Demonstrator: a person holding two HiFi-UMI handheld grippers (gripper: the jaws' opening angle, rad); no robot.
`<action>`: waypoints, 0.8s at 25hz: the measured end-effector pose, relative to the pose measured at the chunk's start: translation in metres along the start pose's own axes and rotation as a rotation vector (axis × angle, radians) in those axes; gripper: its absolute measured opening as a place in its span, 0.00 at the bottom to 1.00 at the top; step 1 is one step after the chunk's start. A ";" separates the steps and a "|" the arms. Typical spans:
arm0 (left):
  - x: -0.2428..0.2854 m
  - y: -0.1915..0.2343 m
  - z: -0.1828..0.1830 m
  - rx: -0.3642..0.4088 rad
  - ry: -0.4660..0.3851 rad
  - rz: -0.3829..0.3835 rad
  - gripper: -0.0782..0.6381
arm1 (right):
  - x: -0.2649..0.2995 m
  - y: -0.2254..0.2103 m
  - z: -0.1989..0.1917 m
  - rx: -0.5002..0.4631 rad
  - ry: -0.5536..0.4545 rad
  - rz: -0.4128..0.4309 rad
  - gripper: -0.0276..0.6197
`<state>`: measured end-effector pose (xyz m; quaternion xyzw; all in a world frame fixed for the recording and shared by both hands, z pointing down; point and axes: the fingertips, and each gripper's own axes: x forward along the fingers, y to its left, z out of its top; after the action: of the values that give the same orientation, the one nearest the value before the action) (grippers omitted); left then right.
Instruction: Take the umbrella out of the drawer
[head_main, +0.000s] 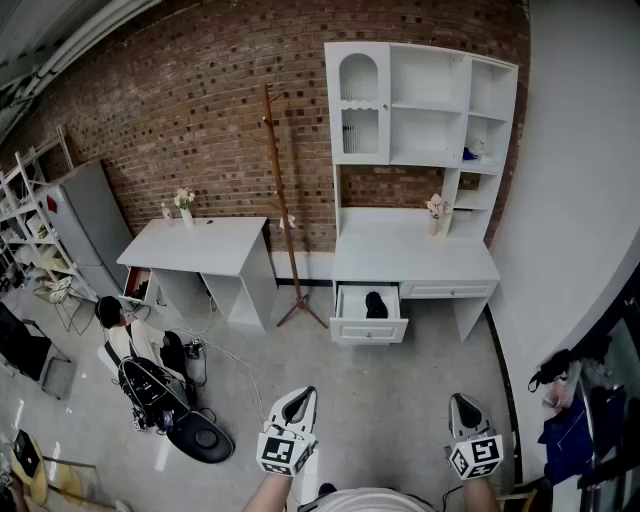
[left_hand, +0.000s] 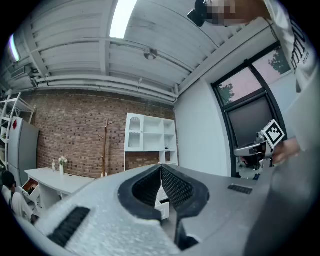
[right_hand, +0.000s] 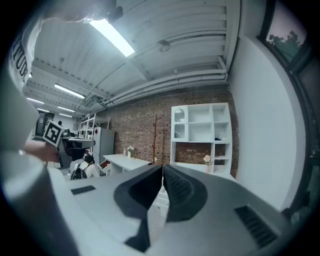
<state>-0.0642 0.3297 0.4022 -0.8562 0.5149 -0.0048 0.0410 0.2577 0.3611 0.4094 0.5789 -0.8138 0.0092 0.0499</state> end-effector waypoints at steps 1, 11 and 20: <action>0.001 0.002 0.001 -0.001 0.000 -0.002 0.14 | 0.002 0.001 0.001 0.001 0.000 0.000 0.09; 0.000 0.006 -0.001 -0.003 0.004 -0.027 0.14 | 0.007 0.013 0.007 -0.001 -0.006 -0.005 0.09; -0.003 0.023 -0.001 -0.006 0.001 -0.056 0.14 | 0.012 0.029 0.010 0.005 -0.005 -0.038 0.09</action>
<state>-0.0856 0.3220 0.4017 -0.8703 0.4910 -0.0049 0.0379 0.2259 0.3582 0.4019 0.5943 -0.8028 0.0086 0.0465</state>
